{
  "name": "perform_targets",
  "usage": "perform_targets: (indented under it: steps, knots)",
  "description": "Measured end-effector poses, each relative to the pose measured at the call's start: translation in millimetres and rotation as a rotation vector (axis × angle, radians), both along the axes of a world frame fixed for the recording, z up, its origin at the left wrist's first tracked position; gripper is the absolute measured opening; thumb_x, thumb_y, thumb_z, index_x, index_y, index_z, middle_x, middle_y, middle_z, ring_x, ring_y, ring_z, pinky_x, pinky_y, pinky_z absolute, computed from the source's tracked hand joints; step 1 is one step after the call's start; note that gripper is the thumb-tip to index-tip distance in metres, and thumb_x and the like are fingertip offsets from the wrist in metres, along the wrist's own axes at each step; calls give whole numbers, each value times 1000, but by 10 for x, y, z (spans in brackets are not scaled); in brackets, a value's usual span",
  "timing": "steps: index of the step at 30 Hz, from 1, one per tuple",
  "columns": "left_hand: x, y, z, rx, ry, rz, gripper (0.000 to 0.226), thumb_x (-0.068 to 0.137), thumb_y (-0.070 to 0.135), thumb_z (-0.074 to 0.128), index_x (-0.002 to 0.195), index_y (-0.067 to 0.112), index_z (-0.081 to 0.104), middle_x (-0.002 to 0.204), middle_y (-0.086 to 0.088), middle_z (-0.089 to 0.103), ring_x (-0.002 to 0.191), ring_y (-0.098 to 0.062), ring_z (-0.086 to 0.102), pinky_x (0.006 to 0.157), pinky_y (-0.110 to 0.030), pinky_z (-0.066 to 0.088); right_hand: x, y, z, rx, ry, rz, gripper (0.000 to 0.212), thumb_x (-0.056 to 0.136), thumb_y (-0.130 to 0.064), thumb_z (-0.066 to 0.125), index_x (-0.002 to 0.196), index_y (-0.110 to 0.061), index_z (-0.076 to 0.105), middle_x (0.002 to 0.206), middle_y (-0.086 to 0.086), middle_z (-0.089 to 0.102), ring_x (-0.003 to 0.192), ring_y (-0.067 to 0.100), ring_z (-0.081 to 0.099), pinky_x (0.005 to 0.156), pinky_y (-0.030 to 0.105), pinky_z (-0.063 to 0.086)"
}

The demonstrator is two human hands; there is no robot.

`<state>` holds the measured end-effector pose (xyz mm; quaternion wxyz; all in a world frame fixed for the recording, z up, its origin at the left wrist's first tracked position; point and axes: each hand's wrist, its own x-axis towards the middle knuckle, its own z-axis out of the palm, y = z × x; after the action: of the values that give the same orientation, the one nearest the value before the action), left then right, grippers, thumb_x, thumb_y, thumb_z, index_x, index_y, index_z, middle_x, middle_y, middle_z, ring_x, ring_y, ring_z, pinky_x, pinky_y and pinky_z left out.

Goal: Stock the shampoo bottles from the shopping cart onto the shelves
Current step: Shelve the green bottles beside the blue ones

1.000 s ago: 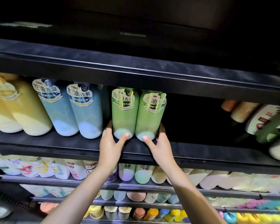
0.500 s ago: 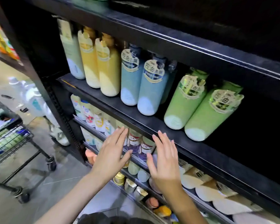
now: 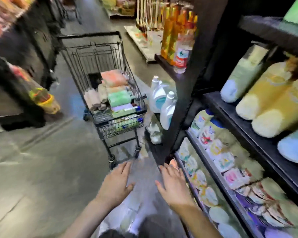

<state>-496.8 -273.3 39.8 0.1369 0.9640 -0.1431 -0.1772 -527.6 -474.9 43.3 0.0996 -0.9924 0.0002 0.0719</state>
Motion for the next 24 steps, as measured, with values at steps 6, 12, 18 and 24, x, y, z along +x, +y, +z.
perform_targets:
  steps: [6,12,18,24]
  knots:
    - [477,1249,-71,35,38,124,79,87,55,38,150,14,17,157,-5,20,143,-22,24,116,-30,24,768,1195,-101,80,212,207,92,68,-60,0,143,-17,31,147,5,36,138,23,31,117,41,13]
    - [1053,1875,-77,56,46,172,71,93,45,45,150,14,16,157,-5,19,142,-22,25,115,-30,24,1404,1857,-178,109,301,236,53,97,-41,39,145,-22,28,151,-2,30,141,18,25,120,40,8]
    - [1852,2013,-39,28,15,172,73,93,40,48,151,13,13,159,-5,15,144,-22,21,117,-34,22,2223,2042,-93,83,268,279,49,98,-42,39,141,-20,32,143,-4,38,135,18,33,119,41,12]
    - [2768,2015,-62,17,5,201,72,94,42,45,151,13,13,159,-4,15,144,-22,21,117,-33,21,3279,2141,-202,63,267,323,54,97,-44,39,144,-19,29,148,0,35,137,21,31,118,43,15]
